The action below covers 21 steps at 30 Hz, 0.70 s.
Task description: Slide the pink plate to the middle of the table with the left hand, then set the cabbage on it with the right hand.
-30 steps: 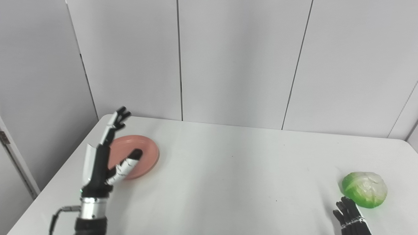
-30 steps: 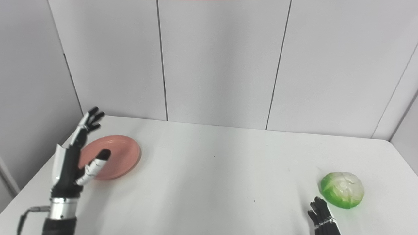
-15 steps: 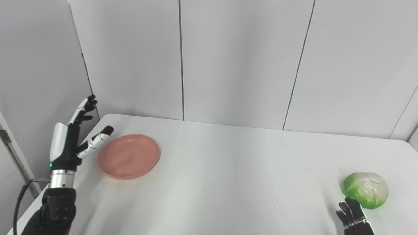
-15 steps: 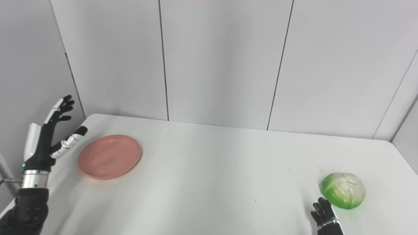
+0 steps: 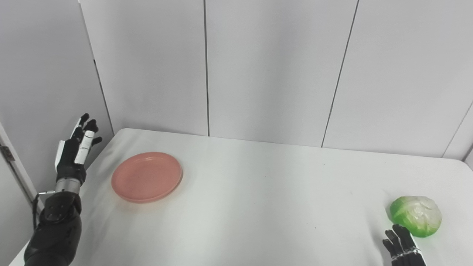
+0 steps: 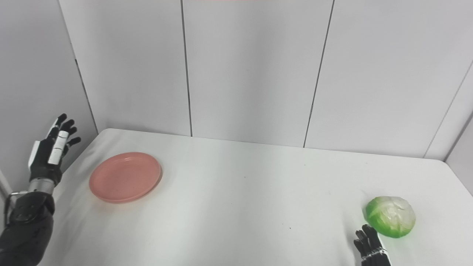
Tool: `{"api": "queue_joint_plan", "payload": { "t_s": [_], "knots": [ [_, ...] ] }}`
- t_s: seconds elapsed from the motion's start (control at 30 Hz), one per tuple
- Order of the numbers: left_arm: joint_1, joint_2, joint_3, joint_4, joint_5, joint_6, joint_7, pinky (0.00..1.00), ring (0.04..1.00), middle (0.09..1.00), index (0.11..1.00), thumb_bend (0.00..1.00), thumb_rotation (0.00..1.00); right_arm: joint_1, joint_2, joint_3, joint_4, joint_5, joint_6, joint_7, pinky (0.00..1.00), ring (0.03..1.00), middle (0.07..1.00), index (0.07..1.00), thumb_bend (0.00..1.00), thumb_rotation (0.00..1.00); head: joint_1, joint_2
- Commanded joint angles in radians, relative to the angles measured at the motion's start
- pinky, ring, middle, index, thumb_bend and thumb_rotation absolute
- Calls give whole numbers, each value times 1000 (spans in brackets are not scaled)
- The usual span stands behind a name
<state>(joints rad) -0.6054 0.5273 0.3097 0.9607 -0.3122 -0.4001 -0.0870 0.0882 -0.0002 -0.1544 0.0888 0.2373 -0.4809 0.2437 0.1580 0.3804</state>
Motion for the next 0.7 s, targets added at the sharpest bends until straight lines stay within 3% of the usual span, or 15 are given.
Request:
{"api": "queue_joint_plan", "payload": {
  "t_s": [0.0, 0.27, 0.5, 0.67],
  "knots": [
    [-72, 14, 19, 16, -36, 10, -42, 832, 918, 916, 918, 847, 814, 42, 13, 15, 65, 2, 18, -13, 934, 920, 930, 871, 688, 824, -1, 2],
    [-149, 16, 43, 163, -74, 70, -107, 865, 918, 926, 926, 898, 813, 54, 13, 23, 47, -5, 15, -20, 909, 911, 922, 866, 725, 817, -15, 14],
    [-171, 2, 39, 219, -62, 75, -116, 879, 901, 899, 884, 918, 796, 66, 18, 25, 28, 1, 15, -26, 891, 898, 910, 856, 742, 799, -39, 27],
    [-174, -5, 21, 246, -42, 68, -121, 883, 914, 907, 910, 893, 817, 74, 31, 8, 8, -4, 12, -36, 876, 887, 897, 848, 736, 793, -50, 37]
  ]
}}
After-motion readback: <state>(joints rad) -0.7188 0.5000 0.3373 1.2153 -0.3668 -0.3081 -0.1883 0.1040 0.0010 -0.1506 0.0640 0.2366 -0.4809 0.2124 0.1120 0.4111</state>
